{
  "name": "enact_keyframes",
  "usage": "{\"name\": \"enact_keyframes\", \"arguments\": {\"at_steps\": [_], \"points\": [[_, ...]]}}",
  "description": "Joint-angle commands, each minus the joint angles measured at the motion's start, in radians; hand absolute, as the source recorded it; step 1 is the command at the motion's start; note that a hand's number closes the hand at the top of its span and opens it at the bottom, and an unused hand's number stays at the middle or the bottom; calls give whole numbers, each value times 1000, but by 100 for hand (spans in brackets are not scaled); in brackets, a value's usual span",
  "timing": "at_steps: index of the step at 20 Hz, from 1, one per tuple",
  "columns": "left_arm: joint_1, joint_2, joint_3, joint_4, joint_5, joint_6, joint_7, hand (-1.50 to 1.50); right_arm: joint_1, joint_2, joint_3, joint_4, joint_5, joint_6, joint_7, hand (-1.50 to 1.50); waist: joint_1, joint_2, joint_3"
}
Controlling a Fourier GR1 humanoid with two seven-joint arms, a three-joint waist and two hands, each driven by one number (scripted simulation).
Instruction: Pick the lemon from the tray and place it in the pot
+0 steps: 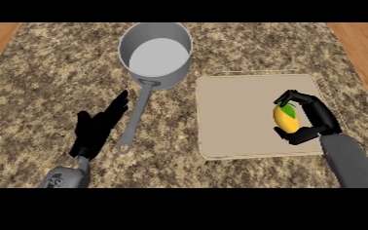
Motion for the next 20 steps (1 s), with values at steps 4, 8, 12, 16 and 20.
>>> {"name": "enact_keyframes", "arguments": {"at_steps": [4, 8, 12, 16, 20], "points": [[-7, 13, 40, 10, 10, -4, 21, 0, -65, 129, 61, -132, 23, -54, 104, 150, -10, 4, 25], [74, -19, 1, -27, -33, 25, -15, 0, 9, 122, 90, -322, 31, -69, 178, 150, -17, 1, 25], [4, -17, 38, 7, -3, -15, 12, 0, -50, 129, 103, -414, 70, -123, 283, 150, -11, 5, 26], [42, 2, 36, -51, -13, -14, 44, 0, 22, 125, 164, -683, 121, -149, 421, 150, -20, 0, 25], [1, -36, 49, 33, -27, -5, -18, 0, -89, 114, 168, -762, 147, -109, 611, 150, -13, 4, 26]]}}
